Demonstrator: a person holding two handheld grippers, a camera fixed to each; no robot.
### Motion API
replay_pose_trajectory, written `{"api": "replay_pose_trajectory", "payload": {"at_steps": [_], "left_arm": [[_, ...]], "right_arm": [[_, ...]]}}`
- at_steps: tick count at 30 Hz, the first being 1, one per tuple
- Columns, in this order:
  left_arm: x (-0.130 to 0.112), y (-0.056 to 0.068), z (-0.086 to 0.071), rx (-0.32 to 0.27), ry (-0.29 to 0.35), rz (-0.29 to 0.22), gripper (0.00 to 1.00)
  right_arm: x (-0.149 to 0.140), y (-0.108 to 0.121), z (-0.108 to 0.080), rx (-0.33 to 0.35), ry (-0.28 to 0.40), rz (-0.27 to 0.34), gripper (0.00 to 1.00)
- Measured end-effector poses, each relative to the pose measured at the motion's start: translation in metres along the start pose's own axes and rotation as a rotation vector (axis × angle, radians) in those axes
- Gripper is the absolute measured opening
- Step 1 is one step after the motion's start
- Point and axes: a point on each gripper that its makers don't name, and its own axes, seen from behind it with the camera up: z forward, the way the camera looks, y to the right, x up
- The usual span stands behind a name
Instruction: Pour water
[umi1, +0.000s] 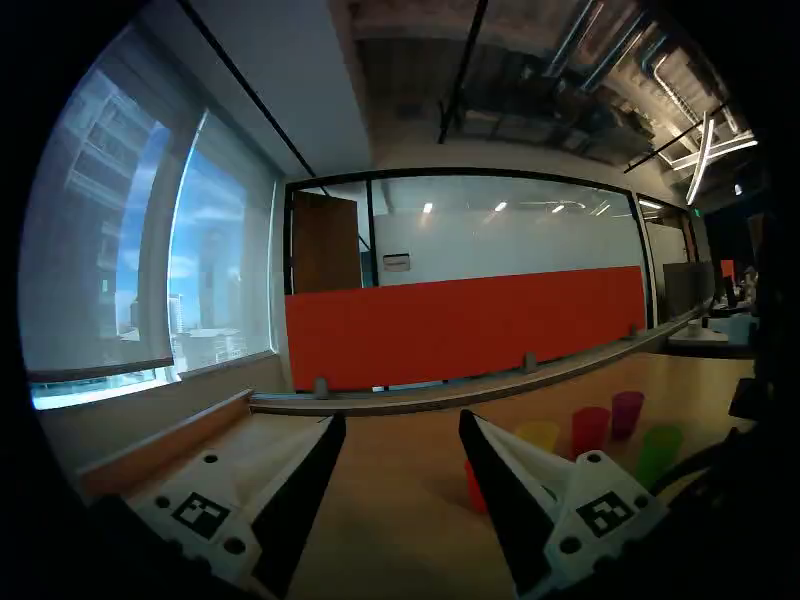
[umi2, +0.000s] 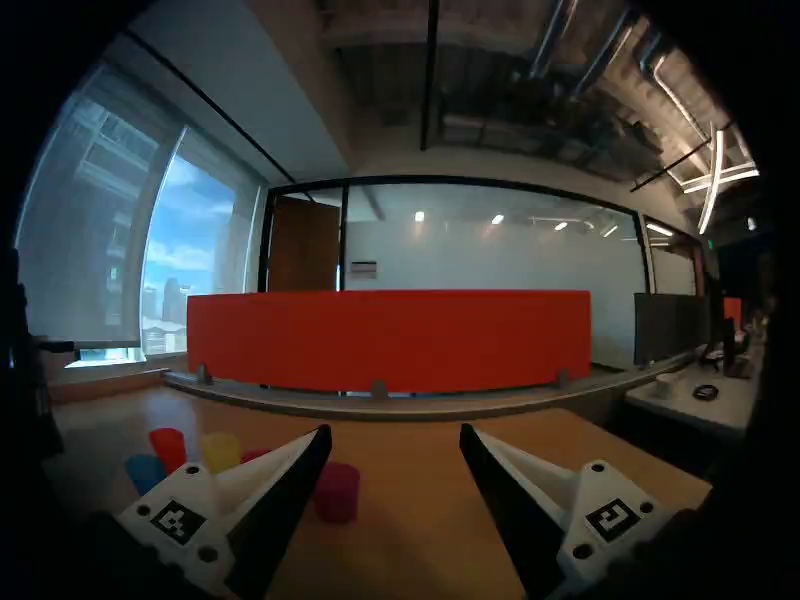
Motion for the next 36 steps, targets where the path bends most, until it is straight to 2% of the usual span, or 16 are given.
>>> {"api": "replay_pose_trajectory", "payload": {"at_steps": [5,11,20,36], "left_arm": [[-0.014,-0.002,0.006,0.021,-0.008,-0.026,0.84],[-0.034,0.001,0.009,0.026,-0.025,-0.027,0.84],[-0.052,0.007,0.014,0.017,-0.038,-0.035,0.83],[-0.06,0.013,0.023,0.018,-0.044,-0.033,0.83]], "right_arm": [[-0.007,0.002,0.006,-0.037,0.012,-0.02,0.99],[-0.026,0.004,0.01,-0.055,0.002,0.001,0.99],[-0.051,0.008,0.01,-0.073,-0.022,0.015,0.99],[-0.061,0.01,0.012,-0.079,-0.043,0.03,0.99]]}}
